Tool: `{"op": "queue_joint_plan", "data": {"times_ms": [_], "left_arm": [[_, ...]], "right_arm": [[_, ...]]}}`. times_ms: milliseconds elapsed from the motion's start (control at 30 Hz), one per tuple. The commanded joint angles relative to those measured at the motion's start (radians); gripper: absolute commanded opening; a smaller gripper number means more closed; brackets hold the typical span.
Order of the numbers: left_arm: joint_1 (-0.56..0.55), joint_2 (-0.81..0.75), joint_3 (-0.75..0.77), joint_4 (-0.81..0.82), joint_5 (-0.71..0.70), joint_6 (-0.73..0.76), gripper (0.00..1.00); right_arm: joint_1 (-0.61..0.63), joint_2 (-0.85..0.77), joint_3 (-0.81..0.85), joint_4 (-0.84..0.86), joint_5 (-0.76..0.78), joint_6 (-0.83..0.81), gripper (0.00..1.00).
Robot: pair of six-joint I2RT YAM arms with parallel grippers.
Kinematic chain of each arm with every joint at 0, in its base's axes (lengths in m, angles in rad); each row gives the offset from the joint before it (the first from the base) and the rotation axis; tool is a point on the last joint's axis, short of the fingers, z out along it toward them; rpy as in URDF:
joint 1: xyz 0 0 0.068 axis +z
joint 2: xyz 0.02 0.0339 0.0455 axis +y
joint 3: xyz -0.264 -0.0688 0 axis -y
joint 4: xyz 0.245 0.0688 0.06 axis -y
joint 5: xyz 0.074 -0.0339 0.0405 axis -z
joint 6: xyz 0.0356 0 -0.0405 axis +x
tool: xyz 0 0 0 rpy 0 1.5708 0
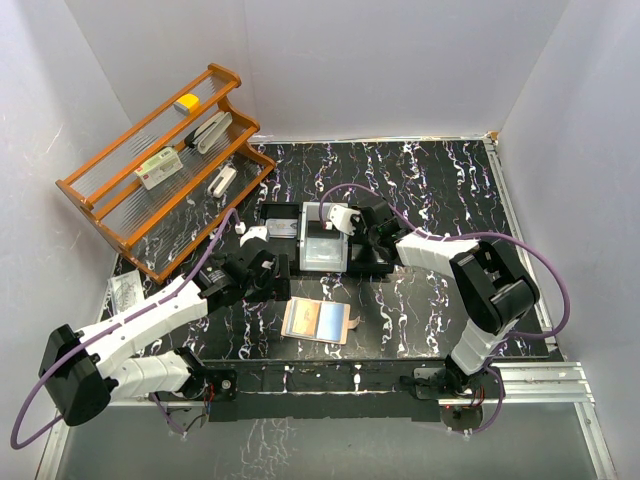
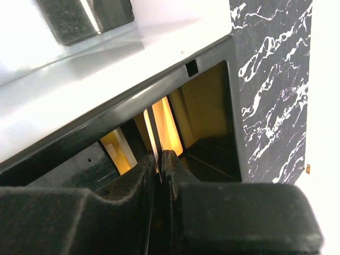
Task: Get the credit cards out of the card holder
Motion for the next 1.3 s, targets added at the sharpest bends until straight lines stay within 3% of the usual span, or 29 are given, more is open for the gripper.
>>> {"op": "queue_joint_plan", "data": {"times_ms": [0,1267], "left_arm": [[0.003,-0.003,0.011,-0.021,-0.017,0.010,0.99],[0.004,0.008,-0.008,-0.019,0.011,0.003,0.99]], "right_arm": [[-0.006,-0.022,0.005,0.018,-0.057,-0.017,0.10],[-0.022,0.031,0.021,0.058,-0.034,-0.037,0.36]]}}
